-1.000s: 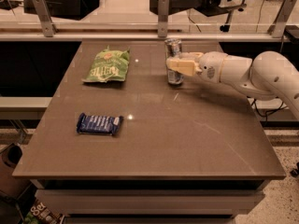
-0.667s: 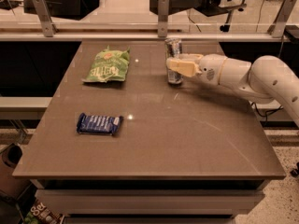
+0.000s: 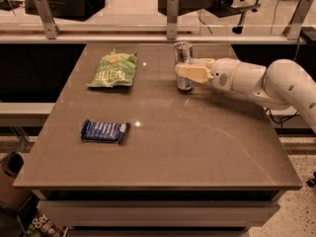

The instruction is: Place redbull can upright

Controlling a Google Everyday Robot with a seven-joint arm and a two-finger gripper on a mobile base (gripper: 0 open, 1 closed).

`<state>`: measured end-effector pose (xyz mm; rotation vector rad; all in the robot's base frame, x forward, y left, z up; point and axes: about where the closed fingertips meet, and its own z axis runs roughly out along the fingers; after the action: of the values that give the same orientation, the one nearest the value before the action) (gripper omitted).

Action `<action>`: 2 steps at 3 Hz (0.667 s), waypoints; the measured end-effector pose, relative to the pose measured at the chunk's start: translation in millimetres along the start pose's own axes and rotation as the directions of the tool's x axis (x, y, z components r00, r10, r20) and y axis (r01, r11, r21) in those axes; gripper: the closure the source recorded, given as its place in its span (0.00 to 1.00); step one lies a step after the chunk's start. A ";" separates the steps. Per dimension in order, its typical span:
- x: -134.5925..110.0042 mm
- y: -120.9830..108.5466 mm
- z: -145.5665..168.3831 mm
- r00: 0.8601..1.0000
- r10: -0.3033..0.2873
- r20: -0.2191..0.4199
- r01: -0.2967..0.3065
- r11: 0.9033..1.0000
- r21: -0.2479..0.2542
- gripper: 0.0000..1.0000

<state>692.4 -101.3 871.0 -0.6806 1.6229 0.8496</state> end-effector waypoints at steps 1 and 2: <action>7.5 -1.5 -5.1 0.998 0.013 -0.054 -0.010 0.999 0.047 1.00; 6.7 -1.3 -5.2 0.998 0.013 -0.054 -0.010 0.999 0.047 1.00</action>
Offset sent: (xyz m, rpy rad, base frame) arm -0.0254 -0.0297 -0.0440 -0.3118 0.2503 -0.1826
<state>689.2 -106.3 864.8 -0.6672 1.6915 0.8049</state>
